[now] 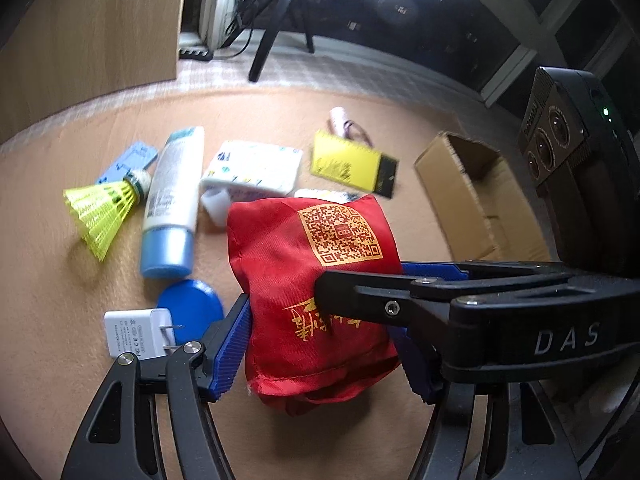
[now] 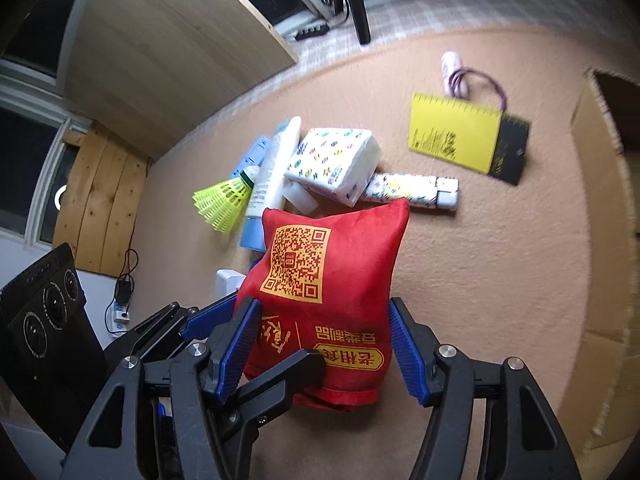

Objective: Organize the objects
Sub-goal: 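Reach the right gripper to the red pouch and close on it, then carry the red pouch with the right gripper over the cardboard box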

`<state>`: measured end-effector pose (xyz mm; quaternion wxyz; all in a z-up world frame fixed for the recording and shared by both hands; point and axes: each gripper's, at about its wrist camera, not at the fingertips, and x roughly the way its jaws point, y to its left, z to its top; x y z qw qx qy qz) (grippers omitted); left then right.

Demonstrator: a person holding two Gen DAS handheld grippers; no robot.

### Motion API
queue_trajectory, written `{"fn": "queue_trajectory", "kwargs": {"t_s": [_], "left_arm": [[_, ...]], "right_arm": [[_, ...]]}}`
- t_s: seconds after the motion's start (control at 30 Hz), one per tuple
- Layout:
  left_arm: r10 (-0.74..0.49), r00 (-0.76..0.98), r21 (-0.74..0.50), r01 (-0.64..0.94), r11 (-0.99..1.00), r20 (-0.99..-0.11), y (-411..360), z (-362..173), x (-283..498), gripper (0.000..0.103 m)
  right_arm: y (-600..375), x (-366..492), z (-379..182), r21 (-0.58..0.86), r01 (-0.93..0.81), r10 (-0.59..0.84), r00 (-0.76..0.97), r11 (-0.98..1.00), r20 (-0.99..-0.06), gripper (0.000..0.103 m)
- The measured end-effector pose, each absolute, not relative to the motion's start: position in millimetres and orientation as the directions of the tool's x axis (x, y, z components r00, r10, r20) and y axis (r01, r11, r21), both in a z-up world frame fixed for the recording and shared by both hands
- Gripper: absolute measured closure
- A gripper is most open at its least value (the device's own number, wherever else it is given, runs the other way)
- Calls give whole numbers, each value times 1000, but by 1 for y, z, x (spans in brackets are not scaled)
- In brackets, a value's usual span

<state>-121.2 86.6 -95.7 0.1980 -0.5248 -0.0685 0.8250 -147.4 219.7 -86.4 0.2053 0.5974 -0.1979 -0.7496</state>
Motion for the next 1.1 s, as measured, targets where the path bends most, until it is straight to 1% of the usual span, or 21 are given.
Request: {"fn": "queue_trajectory", "kwargs": {"t_s": [0.23, 0.4, 0.77, 1.1], "left_arm": [[426, -407, -311, -320, -895, -808, 124, -65, -114, 33], [463, -406, -310, -389, -868, -788, 166, -50, -108, 33], [532, -341, -324, -508, -798, -775, 261, -49, -98, 33], [545, -276, -326, -563, -759, -792, 322, -68, -92, 33]], "right_arm": [[258, -132, -57, 524, 69, -521, -276, -849, -807, 42], [296, -118, -41, 502, 43, -487, -327, -864, -810, 42], [379, -87, -35, 459, -66, -400, -395, -886, -827, 42], [430, -72, -48, 431, -155, -340, -409, -889, -847, 42]]}}
